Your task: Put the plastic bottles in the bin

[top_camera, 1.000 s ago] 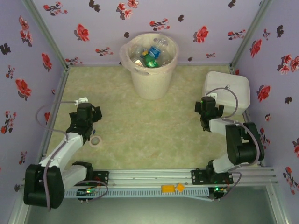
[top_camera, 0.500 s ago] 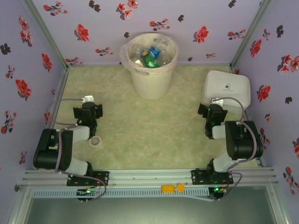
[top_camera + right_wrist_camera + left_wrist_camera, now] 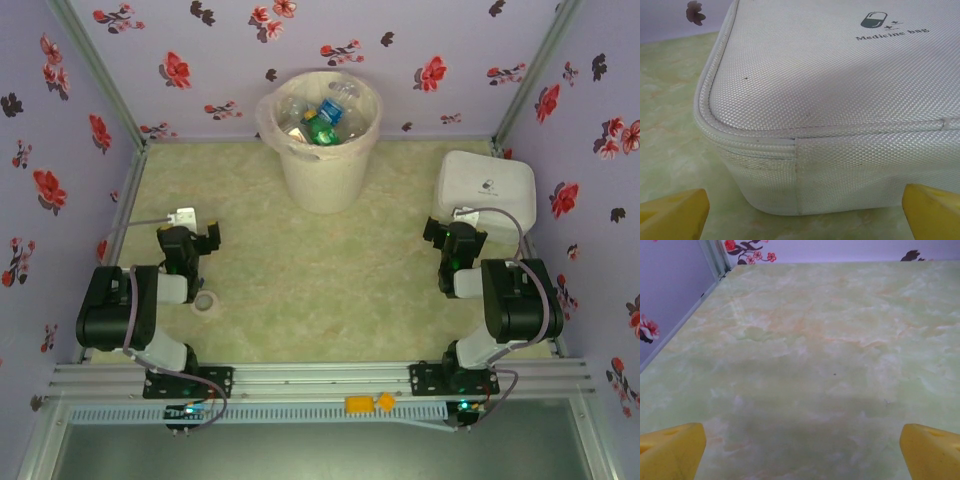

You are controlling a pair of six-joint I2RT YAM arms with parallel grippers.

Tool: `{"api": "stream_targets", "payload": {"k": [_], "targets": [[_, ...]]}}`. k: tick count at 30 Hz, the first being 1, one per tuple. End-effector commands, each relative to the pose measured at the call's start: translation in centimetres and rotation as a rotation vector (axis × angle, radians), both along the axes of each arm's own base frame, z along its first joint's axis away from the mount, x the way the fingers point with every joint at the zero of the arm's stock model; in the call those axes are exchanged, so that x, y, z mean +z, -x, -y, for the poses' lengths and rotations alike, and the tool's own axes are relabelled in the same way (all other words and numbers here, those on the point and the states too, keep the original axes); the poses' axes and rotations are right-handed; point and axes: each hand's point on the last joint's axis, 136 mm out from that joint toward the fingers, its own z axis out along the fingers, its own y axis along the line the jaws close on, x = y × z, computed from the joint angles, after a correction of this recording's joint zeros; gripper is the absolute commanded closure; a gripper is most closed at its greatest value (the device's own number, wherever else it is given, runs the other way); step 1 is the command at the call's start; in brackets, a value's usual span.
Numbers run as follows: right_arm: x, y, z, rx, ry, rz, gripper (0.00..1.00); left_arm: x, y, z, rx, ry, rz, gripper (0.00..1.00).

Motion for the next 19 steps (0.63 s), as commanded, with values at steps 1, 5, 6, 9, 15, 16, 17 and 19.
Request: {"api": "stream_targets", "payload": {"k": [1, 5, 6, 9, 15, 16, 17, 19], "targets": [[1.10, -0.38, -0.10, -0.006, -0.003, 0.045, 0.00, 0.98, -0.76, -0.11, -0.001, -0.007, 0.034, 0.00], [1.06, -0.33, -0.12, -0.005, -0.004, 0.045, 0.00, 0.97, -0.89, -0.42, 0.017, -0.002, 0.027, 0.00], [1.04, -0.31, -0.11, -0.005, -0.004, 0.044, 0.00, 1.01, -0.90, -0.42, 0.017, -0.002, 0.028, 0.00], [1.09, -0.36, -0.12, -0.004, -0.003, 0.046, 0.00, 0.99, -0.90, -0.42, 0.017, -0.002, 0.028, 0.00], [1.04, -0.50, -0.30, 0.005, -0.002, 0.040, 0.00, 0.95, -0.87, -0.47, 0.020, -0.002, 0.026, 0.00], [1.03, -0.47, -0.29, 0.004, -0.002, 0.040, 0.00, 0.97, -0.89, -0.48, 0.020, -0.003, 0.026, 0.00], [1.05, -0.48, -0.31, 0.005, -0.002, 0.040, 0.00, 0.93, -0.87, -0.50, 0.021, -0.003, 0.025, 0.00], [1.08, -0.41, -0.31, 0.006, -0.003, 0.043, 0.00, 0.97, -0.88, -0.48, 0.020, -0.002, 0.027, 0.00]]}}
